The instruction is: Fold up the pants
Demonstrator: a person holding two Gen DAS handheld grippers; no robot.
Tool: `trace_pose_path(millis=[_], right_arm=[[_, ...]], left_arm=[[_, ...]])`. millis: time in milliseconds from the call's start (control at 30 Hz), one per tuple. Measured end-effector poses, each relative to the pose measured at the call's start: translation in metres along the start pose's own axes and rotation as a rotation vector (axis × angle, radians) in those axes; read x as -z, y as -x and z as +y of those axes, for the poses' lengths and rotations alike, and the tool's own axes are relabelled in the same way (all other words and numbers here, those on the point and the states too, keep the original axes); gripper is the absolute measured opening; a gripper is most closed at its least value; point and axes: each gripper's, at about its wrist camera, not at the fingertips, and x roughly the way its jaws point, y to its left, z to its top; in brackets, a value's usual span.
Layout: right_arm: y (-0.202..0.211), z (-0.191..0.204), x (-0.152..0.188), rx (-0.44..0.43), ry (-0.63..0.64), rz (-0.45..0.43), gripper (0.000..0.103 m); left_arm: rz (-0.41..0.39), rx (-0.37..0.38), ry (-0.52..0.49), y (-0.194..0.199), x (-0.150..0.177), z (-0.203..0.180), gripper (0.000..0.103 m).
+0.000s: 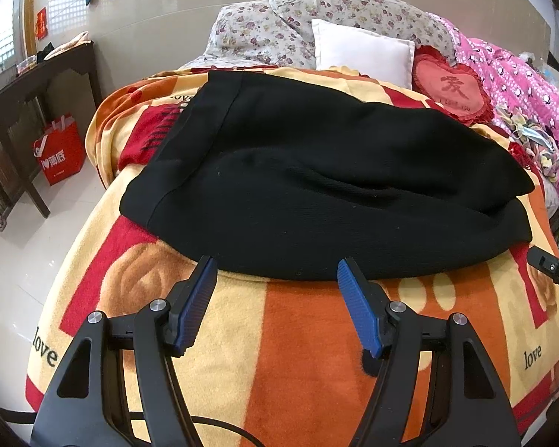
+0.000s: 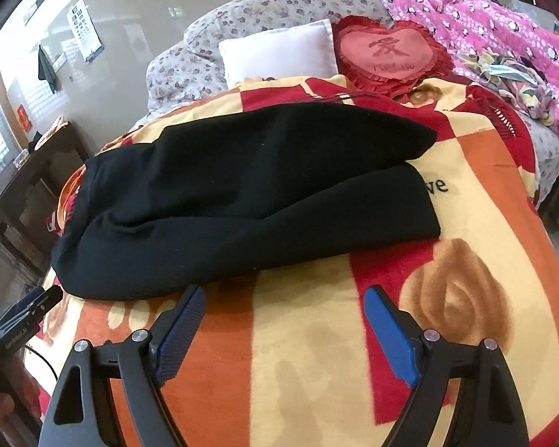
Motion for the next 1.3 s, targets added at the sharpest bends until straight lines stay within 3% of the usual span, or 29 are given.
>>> trace_pose_path(millis=[533,1300], right_arm=[[-0.003,0.011,-0.001,0.061,0.055,0.012,0.086],[-0.009,0.021,-0.007,0.052,0.087,0.025,0.086]], left_arm=[[0.011,0.005,0.019,-0.003,0.004,0.003,0.068],[0.039,0.016,0.076,-0.005,0.0,0.015,0.068]])
